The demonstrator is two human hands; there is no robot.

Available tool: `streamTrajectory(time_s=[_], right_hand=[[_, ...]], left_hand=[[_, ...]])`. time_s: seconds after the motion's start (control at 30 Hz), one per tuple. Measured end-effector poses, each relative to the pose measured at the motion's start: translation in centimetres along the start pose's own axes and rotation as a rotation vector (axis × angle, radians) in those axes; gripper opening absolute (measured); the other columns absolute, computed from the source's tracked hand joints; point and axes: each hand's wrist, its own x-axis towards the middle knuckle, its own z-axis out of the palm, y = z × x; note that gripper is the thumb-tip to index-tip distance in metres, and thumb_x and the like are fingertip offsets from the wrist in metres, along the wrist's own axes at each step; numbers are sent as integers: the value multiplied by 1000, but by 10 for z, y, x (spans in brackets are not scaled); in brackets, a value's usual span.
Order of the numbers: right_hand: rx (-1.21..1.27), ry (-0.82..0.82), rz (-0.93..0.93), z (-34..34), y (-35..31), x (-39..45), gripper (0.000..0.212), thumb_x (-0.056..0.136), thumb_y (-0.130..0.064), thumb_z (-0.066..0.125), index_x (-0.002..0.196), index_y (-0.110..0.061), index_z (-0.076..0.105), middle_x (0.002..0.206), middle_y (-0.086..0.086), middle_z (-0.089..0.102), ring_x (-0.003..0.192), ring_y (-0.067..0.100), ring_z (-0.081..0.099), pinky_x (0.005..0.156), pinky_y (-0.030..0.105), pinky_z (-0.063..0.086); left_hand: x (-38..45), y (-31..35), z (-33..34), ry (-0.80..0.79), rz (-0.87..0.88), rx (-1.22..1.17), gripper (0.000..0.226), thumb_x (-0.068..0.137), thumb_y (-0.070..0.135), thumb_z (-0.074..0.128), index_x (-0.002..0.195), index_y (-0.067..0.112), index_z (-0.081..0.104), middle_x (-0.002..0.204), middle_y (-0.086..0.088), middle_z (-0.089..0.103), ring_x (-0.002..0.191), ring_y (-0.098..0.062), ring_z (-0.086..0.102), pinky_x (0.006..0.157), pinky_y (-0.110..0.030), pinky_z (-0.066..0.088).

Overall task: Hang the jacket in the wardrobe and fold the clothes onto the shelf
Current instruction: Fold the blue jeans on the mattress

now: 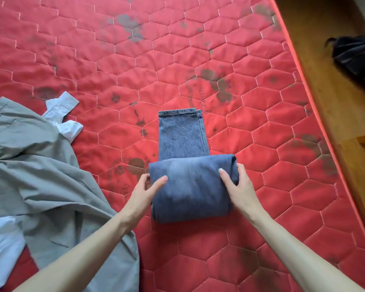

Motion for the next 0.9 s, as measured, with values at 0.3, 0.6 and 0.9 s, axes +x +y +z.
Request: streamTrajectory(time_s=[0.3, 0.6, 0.9], right_hand=[[-580, 195, -302, 26, 20, 12, 71, 105, -41, 53, 164, -12, 26, 163, 15, 30, 151, 31, 32, 123, 44, 28], [-856, -164, -612, 29, 52, -20, 107, 89, -76, 56, 166, -15, 17, 175, 11, 1, 162, 28, 2, 126, 53, 27], [-1033, -347, -693, 10, 46, -9, 129, 71, -67, 71, 167, -13, 4, 172, 21, -13, 161, 34, -9, 128, 51, 23]], left_hand=[[0, -26, 26, 285, 164, 518, 67, 96, 45, 66, 152, 25, 34, 142, 1, 51, 130, -24, 56, 105, -47, 49], [-5, -51, 22, -3, 996, 1493, 85, 92, 50, 57, 164, 14, 28, 171, -21, 17, 159, -40, 11, 124, -57, 23], [4, -55, 29, -45, 847, 1711, 124, 57, 26, 81, 165, 10, 20, 169, -30, 9, 155, -53, 12, 122, -65, 23]])
